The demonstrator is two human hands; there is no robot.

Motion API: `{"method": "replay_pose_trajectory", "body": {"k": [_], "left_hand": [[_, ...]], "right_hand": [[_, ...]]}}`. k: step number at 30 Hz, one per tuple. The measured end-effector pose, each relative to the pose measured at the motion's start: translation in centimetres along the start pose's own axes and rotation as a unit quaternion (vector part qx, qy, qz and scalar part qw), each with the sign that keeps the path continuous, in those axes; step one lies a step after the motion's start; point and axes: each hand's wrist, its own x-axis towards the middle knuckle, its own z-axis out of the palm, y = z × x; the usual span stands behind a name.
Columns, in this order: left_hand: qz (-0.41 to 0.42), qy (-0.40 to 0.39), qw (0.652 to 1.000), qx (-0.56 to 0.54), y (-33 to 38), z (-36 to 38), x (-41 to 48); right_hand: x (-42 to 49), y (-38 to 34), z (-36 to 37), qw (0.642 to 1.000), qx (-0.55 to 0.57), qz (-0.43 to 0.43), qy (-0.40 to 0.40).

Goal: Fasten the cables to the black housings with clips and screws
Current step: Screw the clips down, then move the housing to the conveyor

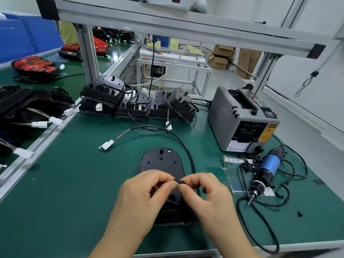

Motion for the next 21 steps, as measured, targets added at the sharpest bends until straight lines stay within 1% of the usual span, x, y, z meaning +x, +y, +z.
{"method": "replay_pose_trajectory", "body": {"k": [5, 10, 13, 15, 21], "left_hand": [[0.093, 0.011, 0.992, 0.089, 0.1, -0.3, -0.8], [0.146, 0.047, 0.982, 0.108, -0.2, -0.2, -1.2], [0.221, 0.034, 0.967, 0.125, -0.7, -0.2, -1.2], [0.255, 0.024, 0.956, 0.142, -0.9, -0.4, -0.9], [0.291, -0.013, 0.946, 0.143, -1.4, -1.1, -1.7]], "right_hand": [[-0.8, -0.4, 0.3, 0.994, 0.093, 0.053, -0.01], [-1.3, -0.9, 0.1, 0.991, 0.116, 0.068, -0.007], [-1.5, -1.1, -0.1, 0.991, 0.113, 0.071, -0.013], [-1.7, -1.2, -0.3, 0.99, 0.113, 0.081, -0.039], [-1.9, -1.4, -2.0, 0.97, 0.126, 0.151, -0.14]]}}
